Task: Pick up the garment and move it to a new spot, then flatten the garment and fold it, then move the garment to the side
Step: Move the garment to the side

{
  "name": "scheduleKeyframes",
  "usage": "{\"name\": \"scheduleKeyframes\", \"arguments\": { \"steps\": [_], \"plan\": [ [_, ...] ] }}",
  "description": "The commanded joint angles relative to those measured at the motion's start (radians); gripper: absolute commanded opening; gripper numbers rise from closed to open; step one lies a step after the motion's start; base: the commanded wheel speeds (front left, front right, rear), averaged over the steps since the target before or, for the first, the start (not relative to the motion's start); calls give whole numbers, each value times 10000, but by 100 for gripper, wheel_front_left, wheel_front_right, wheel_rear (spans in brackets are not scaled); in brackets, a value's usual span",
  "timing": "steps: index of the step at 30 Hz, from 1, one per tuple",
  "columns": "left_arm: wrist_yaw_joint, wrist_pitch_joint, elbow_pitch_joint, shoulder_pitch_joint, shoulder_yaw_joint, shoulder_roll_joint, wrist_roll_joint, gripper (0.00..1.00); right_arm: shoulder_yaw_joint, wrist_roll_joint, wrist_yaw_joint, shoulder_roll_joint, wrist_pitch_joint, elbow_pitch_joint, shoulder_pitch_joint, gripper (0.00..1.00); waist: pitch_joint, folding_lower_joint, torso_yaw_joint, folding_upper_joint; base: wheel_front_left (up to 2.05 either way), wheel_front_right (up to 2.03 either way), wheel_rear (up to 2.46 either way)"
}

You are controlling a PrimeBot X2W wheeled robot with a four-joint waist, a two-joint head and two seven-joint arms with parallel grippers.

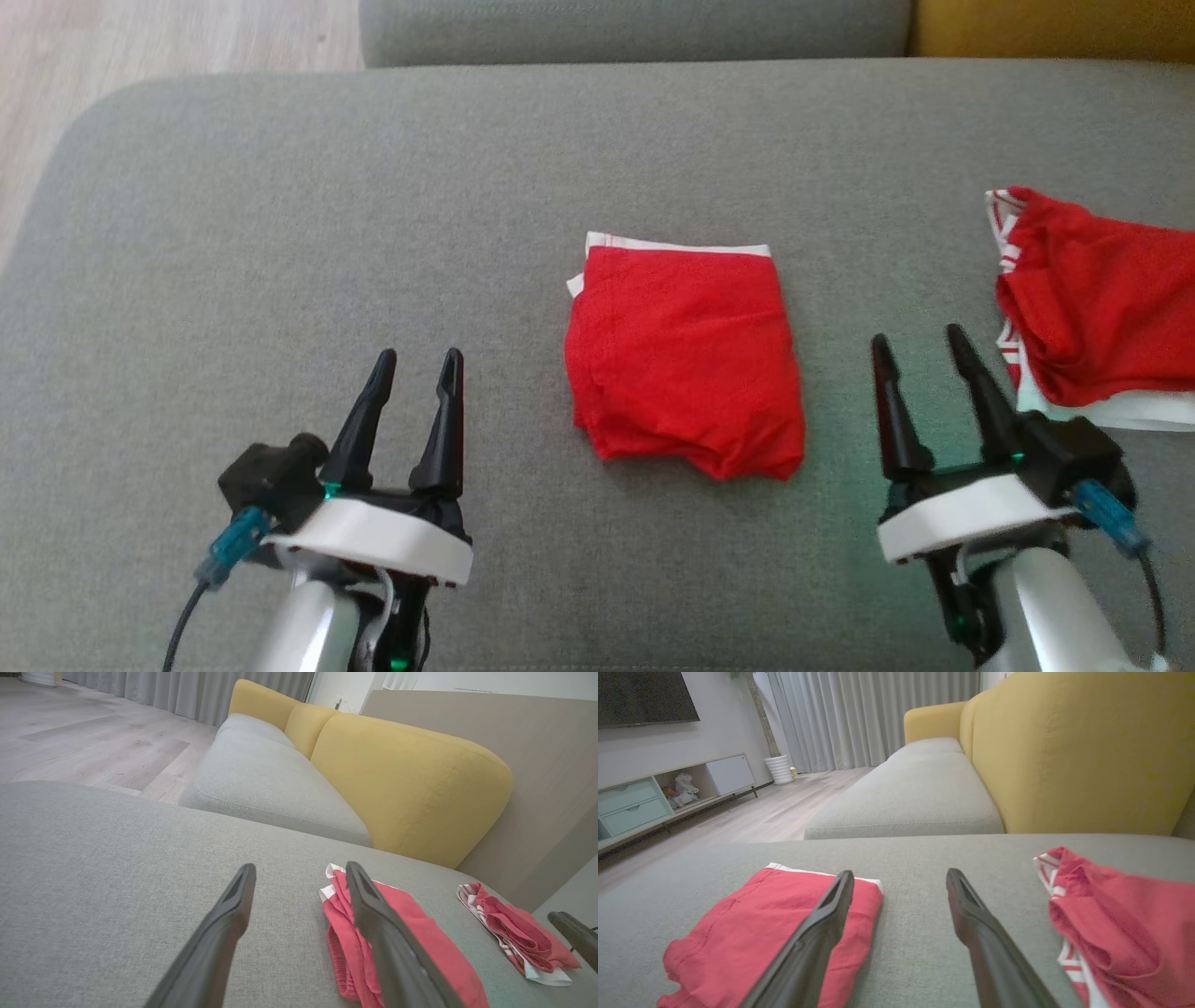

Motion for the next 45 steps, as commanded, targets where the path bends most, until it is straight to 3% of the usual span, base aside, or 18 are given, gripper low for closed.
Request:
{"name": "scheduleKeyframes", "arguments": {
  "steps": [1,9,25,26,27,30,36,41,45],
  "plan": [
    [72,-122,-370,-541,224,24,-19,100,445,413,-9,19,205,-175,-536,100,188,0,131,0,0,0,0],
    [33,-122,-267,-815,3,24,-7,100,1360,2271,-9,19,1070,1241,-1493,100,637,0,481,0,0,0,0],
    [125,-122,-278,-1096,-189,24,-77,100,2115,2862,-9,20,1552,4425,-3008,100,1043,0,933,0,0,0,0],
    [131,-122,-279,-1102,-185,24,-76,100,2274,2915,-9,20,1574,4498,-3081,40,1063,0,919,0,0,0,0],
    [136,-122,-279,-1108,-179,24,-71,100,2415,2850,-9,20,1550,4565,-3163,0,1080,0,896,0,0,0,0],
    [156,-122,-280,-1135,-124,24,-55,100,2668,2085,-9,20,1280,4776,-3418,0,1111,0,764,0,0,0,0],
    [131,-122,-312,-1212,-14,24,-32,100,2504,-599,-9,-458,505,4817,-3845,0,1134,0,319,0,0,0,0],
    [76,-122,-343,-1268,64,24,-13,100,2354,-2035,-9,-1511,217,3900,-4004,0,1180,0,-193,0,0,0,0],
    [24,-122,-344,-1336,122,24,56,100,2404,-2225,-9,-2558,382,2867,-3975,0,1254,0,-629,0,0,0,0]
  ]
}}
